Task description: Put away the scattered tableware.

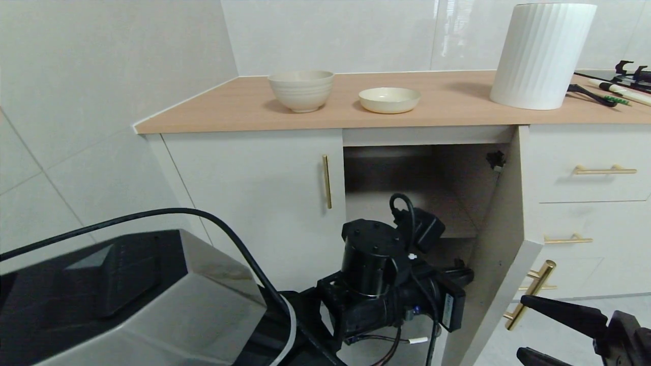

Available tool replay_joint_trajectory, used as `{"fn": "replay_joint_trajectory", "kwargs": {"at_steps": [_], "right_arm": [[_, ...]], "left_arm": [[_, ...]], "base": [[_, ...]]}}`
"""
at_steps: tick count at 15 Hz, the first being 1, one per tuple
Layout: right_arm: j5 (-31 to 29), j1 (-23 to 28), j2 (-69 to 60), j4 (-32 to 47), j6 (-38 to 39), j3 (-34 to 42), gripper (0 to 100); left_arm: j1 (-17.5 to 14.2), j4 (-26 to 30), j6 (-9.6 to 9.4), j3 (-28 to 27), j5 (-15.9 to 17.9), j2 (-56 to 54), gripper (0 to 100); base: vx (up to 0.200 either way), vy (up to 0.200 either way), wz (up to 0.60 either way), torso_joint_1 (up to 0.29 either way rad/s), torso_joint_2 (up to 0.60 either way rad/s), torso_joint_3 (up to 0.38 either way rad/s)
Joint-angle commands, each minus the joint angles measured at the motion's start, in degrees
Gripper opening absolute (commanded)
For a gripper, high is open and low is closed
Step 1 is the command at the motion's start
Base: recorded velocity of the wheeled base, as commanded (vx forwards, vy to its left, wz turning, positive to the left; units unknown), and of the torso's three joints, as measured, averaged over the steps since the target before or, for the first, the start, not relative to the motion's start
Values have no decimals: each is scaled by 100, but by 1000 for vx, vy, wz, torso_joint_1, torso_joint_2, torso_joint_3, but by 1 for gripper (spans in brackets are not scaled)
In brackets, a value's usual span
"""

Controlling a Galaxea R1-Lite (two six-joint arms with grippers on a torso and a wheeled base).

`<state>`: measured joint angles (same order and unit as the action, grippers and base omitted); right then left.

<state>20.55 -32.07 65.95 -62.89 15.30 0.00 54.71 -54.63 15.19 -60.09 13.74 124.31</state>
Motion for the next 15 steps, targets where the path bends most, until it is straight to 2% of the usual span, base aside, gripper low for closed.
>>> {"fn": "replay_joint_trajectory", "kwargs": {"at_steps": [1, 3, 4, 5, 6, 7, 8, 9, 10, 12, 13, 14, 15], "right_arm": [[247, -9, -170, -4, -1, 0, 100], [485, -9, -408, 207, -9, -9, 100], [529, -9, -487, 348, -9, -26, 100], [573, -9, -504, 392, -18, -26, 100], [581, -9, -487, 392, -18, -26, 100], [625, -9, -487, 392, -18, -26, 100], [678, -9, -469, 400, -18, -26, 100], [687, -9, -452, 400, -9, -53, 100], [687, -1, -293, 400, -18, -132, 100], [696, -9, 586, 576, -53, -624, 100], [696, -9, 1095, 734, -176, -1020, 100], [660, 8, 1851, 1130, -317, -1907, 100], [599, 34, 2220, 1543, -317, -2549, 100]], "left_arm": [[321, 277, 2, -434, 15, 59, 0], [646, 462, 19, -574, 15, 32, 0], [681, 435, 19, -539, -20, 6, 0], [664, 400, 116, -407, -64, -108, 0], [558, 321, 336, -284, -99, -267, 0], [418, 286, 634, -179, -73, -442, 0], [84, 295, 845, -29, -82, -636, 0], [-189, 295, 845, 155, -99, -759, 0], [-602, 286, 801, 498, -108, -996, 0], [-1270, 268, 582, 1104, -108, -1462, 0], [-1595, 277, 450, 1403, -99, -1734, 0], [-2140, 303, 230, 1913, -108, -2200, 0], [-2439, 356, 142, 2203, -108, -2499, 0]], "base": [[0, 0, 0, 0, 0, 0], [0, 0, 0, 0, 0, 0], [0, 0, 0, 0, 0, 0], [0, 0, 0, 0, 0, 0], [0, 0, 0, 0, 0, 0], [0, 0, 0, 0, 0, 0], [0, 0, 0, 0, 0, 0], [0, 0, 0, 0, 0, 0], [0, 0, 0, 0, 0, 0], [0, 0, 0, 0, 0, 0], [0, 0, 0, 0, 0, 0], [0, 0, 0, 0, 0, 0], [0, 0, 0, 0, 0, 0]]}}
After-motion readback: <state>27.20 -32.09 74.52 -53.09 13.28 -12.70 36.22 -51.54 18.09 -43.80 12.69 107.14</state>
